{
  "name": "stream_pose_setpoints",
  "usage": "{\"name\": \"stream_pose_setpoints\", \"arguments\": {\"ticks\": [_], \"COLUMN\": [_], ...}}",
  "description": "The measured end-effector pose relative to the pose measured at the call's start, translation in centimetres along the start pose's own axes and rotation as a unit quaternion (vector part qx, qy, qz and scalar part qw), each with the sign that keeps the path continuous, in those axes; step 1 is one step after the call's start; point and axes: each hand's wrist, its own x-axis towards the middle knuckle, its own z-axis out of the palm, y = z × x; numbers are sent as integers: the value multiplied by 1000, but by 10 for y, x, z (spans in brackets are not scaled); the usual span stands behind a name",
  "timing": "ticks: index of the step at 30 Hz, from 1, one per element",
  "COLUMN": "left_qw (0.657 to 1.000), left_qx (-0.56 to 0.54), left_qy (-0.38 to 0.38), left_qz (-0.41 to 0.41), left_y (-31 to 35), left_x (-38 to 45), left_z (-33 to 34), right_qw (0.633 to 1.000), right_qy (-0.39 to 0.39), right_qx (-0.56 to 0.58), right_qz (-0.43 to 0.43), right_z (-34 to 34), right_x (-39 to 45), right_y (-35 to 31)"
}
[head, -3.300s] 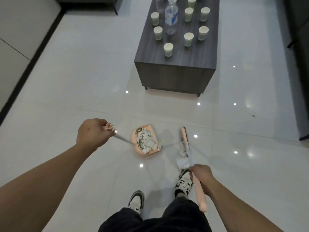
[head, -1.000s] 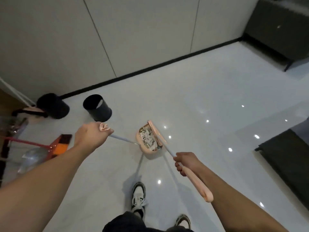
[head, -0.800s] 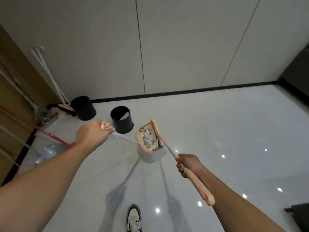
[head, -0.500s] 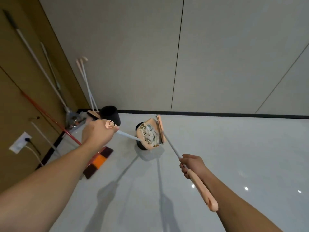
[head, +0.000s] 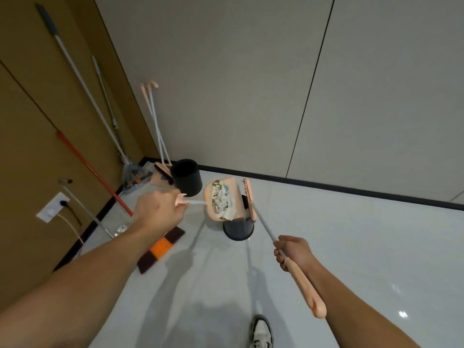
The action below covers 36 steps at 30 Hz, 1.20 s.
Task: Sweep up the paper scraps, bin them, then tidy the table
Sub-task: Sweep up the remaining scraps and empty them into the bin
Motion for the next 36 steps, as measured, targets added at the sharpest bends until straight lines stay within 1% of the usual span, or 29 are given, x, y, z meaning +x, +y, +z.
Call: {"name": "stream_pose_setpoints", "arguments": {"ticks": [4, 8, 12, 18, 23, 29, 32, 36], "left_qw": [998, 992, 984, 975, 975, 971, 972, 973], "left_qx": [11, 47, 55, 85, 97, 117, 108, 86], "left_qy": [-5, -32, -48, -80, -71, -75, -83, -72], "left_qz": [57, 112, 165, 190, 189, 196, 192, 201], "left_y": [19, 37, 47, 60, 59, 48, 41, 28], "left_x": [30, 49, 63, 80, 87, 95, 100, 106], "left_z": [10, 14, 17, 18, 11, 11, 15, 20], "right_qw": [1000, 999, 999, 998, 997, 998, 996, 991], "right_qy": [-10, -22, -37, -46, -47, -43, -42, -40], "right_qx": [-4, -40, -27, -28, -39, -50, -80, -131], "right_qz": [17, 5, 17, 32, 35, 19, 6, 1], "right_z": [-15, -27, -31, -31, -29, -22, -19, -13], "right_x": [37, 67, 79, 88, 97, 101, 99, 94], "right_y": [-23, -38, -45, -53, -59, -61, -63, -70]}}
